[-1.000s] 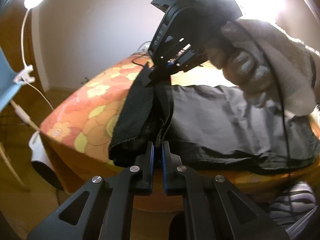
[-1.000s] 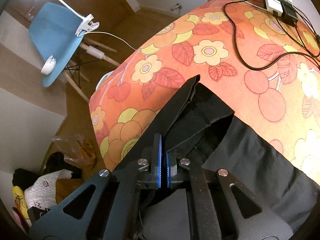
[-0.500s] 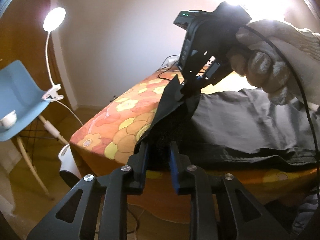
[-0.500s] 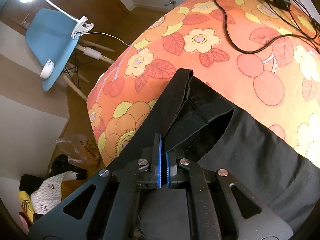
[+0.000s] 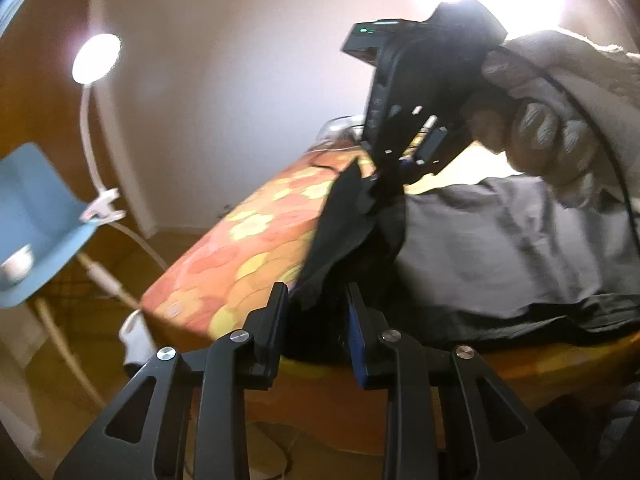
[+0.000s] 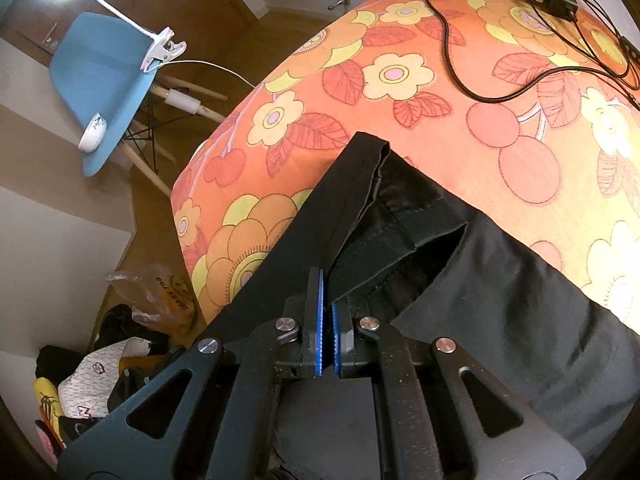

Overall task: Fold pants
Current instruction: 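Lift the trouser leg ends with both grippers and fold them toward the waistband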

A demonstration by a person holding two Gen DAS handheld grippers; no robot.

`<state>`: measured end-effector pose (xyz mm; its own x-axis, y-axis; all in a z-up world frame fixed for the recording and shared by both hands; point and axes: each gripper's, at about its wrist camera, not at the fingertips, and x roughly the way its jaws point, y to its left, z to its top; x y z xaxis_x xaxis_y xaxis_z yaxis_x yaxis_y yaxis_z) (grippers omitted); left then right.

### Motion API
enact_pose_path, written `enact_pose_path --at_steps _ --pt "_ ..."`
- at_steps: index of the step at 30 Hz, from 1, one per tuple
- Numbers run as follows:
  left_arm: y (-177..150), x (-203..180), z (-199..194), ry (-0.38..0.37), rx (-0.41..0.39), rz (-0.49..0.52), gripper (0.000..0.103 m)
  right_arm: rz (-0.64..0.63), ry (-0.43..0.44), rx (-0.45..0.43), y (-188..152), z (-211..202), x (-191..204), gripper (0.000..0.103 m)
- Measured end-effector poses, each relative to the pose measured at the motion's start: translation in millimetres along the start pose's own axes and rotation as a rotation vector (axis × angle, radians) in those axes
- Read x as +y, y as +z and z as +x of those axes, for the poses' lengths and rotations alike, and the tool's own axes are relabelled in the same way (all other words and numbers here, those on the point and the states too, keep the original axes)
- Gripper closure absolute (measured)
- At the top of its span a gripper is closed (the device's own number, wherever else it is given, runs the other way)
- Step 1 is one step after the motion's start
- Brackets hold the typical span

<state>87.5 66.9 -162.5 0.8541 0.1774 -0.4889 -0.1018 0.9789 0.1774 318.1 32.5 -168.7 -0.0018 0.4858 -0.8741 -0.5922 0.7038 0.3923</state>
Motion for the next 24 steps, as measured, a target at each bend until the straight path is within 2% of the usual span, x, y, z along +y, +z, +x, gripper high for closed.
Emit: enact_pose_path --at_steps 2,3,4,7,8,10,11,12,16,21,24 --pt "3.9 -1.0 3.3 -0.06 0.007 0.012 0.078 0.006 0.009 -0.001 -0.4 -1.1 -2.1 0.099" --pt "5.1 -1.7 5.1 -0.083 0.012 0.012 0.092 0.012 0.014 -0.002 -0.9 -1.7 -4.5 0.099" --pt "5.6 -1.8 6.2 -0.098 0.014 0.007 0.095 0.012 0.021 -0.002 -1.2 -2.2 -5.5 0.099" --pt "6.8 1.4 4.0 -0.134 0.013 -0.027 0.096 0.011 0.052 -0.014 -2.0 -10.5 -10.4 0.099" --pt "7.1 3.5 2.3 -0.145 0.012 -0.043 0.096 0.02 0.061 -0.02 -2.3 -14.4 -13.4 0.094" --pt "7.4 6.8 -1.1 -0.166 0.014 -0.076 0.096 0.088 0.072 -0.069 -4.9 -32.4 -31.5 0.06" --pt "7.4 8.7 -3.5 -0.175 0.013 -0.091 0.097 0.117 0.069 -0.108 -8.4 -41.8 -39.7 0.036" --pt "7.6 9.9 -5.0 -0.181 0.013 -0.101 0.097 0.137 0.069 -0.132 -11.5 -48.7 -46.7 0.031" --pt "9.4 12.9 -4.6 -0.206 0.019 -0.131 0.097 0.209 0.114 -0.103 -16.7 -47.0 -64.3 0.031" --pt "8.0 9.8 -7.1 -0.215 0.022 -0.117 0.097 0.257 0.142 -0.042 -15.3 -15.9 -67.0 0.031" --pt "6.0 6.9 -5.3 -0.236 0.029 -0.106 0.097 0.282 0.202 -0.06 -12.0 -5.6 -66.1 0.03"
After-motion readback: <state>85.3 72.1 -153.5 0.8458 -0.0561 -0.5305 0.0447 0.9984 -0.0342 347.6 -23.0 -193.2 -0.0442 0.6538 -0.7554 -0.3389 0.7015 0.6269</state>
